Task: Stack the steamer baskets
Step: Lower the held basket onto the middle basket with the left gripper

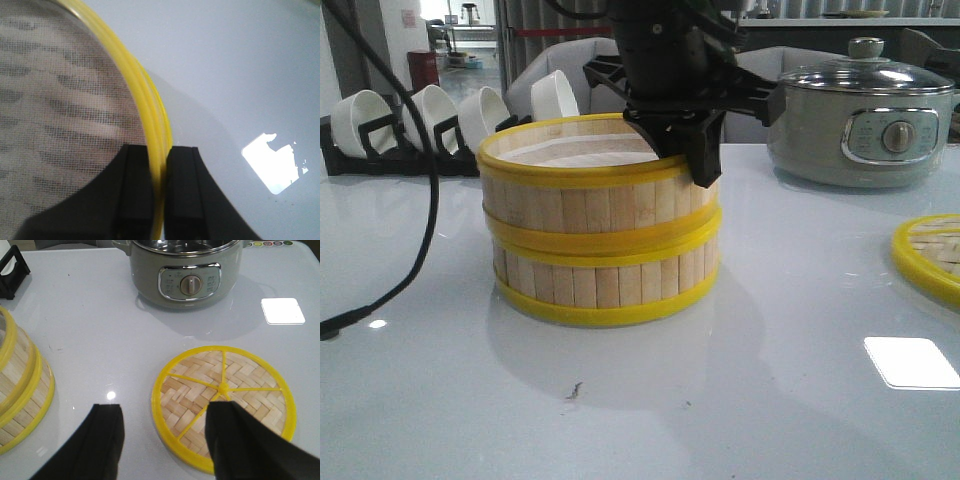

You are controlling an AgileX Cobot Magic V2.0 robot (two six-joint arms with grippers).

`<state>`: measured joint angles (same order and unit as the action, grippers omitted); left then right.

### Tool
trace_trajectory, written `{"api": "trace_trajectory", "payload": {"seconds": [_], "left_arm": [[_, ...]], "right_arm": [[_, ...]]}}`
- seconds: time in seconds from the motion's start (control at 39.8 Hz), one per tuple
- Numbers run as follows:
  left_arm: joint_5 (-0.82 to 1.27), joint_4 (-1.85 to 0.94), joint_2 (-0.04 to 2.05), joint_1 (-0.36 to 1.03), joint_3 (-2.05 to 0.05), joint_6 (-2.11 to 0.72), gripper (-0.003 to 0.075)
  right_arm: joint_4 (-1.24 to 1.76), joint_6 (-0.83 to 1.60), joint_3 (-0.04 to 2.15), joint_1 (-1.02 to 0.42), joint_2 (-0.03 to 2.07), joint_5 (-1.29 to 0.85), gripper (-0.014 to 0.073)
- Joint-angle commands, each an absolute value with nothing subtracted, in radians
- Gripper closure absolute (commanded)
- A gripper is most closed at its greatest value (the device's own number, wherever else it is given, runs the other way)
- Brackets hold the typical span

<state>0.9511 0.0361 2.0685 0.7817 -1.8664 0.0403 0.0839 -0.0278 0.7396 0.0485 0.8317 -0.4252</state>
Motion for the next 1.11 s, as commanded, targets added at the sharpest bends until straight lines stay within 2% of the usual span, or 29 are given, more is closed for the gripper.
{"api": "trace_trajectory", "payload": {"seconds": [0.0,0.58,0.65,0.88,1.08], "left_arm": [[0.901,0.034,2.003,0.784,-1.907,0.042,0.0634],[0.889,0.009,2.003,0.784,-1.907,0.042,0.0628],[0.889,0.009,2.003,0.784,-1.907,0.042,0.0589],[0.886,0.016,2.003,0.784,-1.907,0.044,0.0395],[0.886,0.037,2.001,0.784,-1.907,0.051,0.0369]], "right_arm": [[0.083,-0.026,0.777,0.048,0.826,-0.357,0.0116],[0.083,-0.026,0.777,0.048,0.826,-0.377,0.0116],[0.083,-0.026,0.777,0.048,0.826,-0.377,0.0116],[0.083,-0.026,0.777,0.048,0.826,-0.377,0.0116],[0.083,-0.026,0.777,0.048,0.826,-0.378,0.0116]]}}
